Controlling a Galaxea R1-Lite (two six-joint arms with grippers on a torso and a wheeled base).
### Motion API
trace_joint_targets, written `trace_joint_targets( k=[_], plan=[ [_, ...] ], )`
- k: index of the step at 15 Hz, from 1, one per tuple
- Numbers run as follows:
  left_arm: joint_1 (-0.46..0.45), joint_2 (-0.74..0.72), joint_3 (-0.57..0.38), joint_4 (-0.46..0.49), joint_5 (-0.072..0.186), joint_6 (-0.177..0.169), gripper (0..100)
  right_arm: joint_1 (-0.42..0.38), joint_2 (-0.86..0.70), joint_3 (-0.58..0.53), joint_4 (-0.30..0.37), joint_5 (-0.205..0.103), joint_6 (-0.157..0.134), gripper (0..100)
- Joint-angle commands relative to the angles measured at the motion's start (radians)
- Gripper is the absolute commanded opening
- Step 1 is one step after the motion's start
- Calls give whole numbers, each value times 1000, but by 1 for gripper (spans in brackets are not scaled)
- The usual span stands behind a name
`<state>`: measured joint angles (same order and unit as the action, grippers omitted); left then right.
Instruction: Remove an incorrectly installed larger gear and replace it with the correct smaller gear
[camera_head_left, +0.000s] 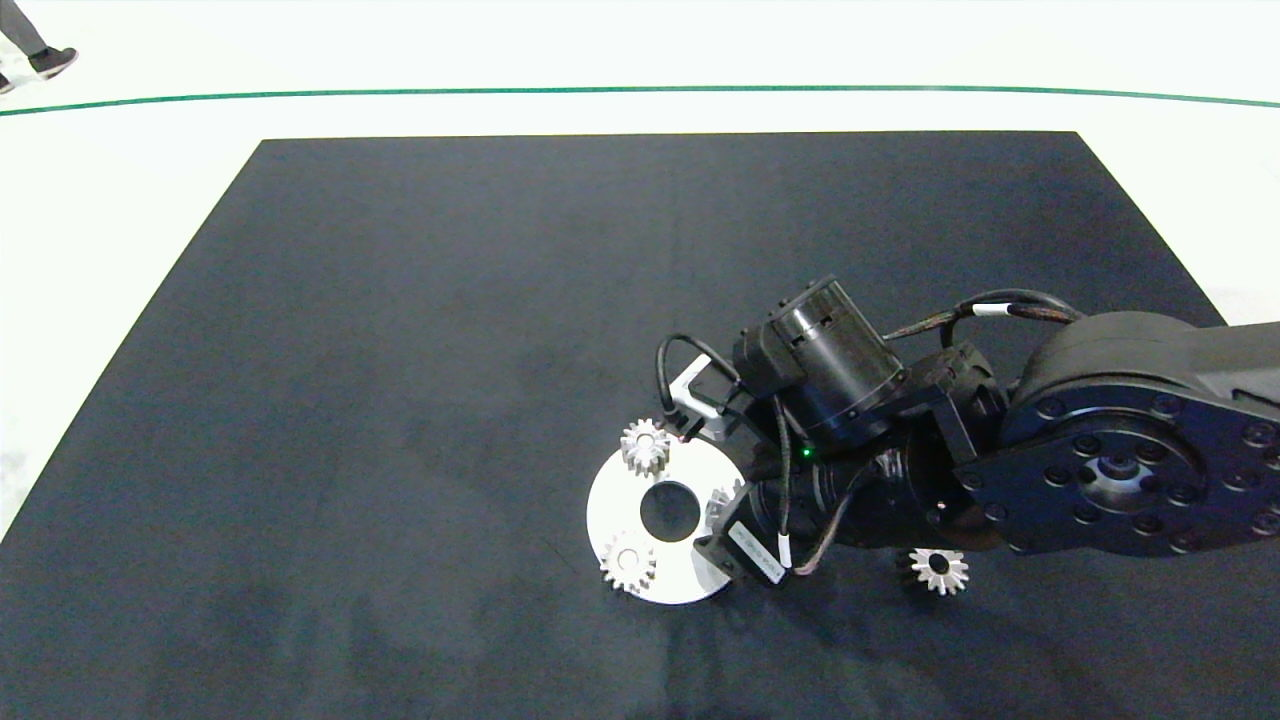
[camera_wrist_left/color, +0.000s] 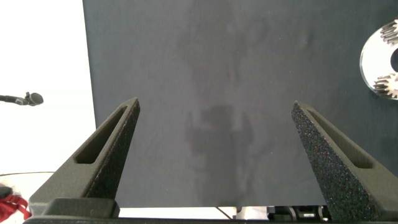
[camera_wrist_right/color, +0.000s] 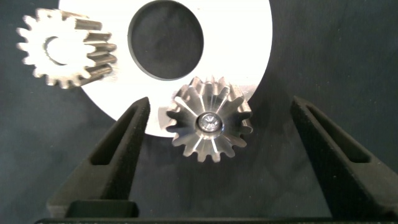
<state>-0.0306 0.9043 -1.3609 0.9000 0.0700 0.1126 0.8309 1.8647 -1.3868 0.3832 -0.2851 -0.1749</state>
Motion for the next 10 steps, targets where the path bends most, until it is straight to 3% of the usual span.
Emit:
trace_joint_targets(
  k=[1,10],
  plan=[
    [0,-15,2,5,1,4,100,-1,4,6,2,0,0,83],
    [0,-16,2,5,1,15,100,-1,4,17,2,0,-2,65]
  ],
)
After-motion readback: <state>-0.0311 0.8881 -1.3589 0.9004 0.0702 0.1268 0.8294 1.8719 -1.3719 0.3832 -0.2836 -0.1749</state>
